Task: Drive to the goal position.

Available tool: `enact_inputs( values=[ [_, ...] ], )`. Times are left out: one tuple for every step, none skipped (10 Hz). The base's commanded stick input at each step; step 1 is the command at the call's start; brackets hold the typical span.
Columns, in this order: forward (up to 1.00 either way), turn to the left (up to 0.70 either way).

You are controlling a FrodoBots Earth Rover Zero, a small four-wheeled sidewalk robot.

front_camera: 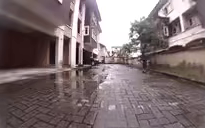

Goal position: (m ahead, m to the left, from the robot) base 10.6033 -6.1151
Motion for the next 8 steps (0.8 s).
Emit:
enact_inputs(
  values=[
    [0.5, 0.0],
    [0.5, 0.0],
    [0.5, 0.0],
    [0.5, 0.0],
    [0.5, 0.0],
    [0.5, 0.0],
    [0.5, 0.0],
    [0.5, 0.0]
  ],
)
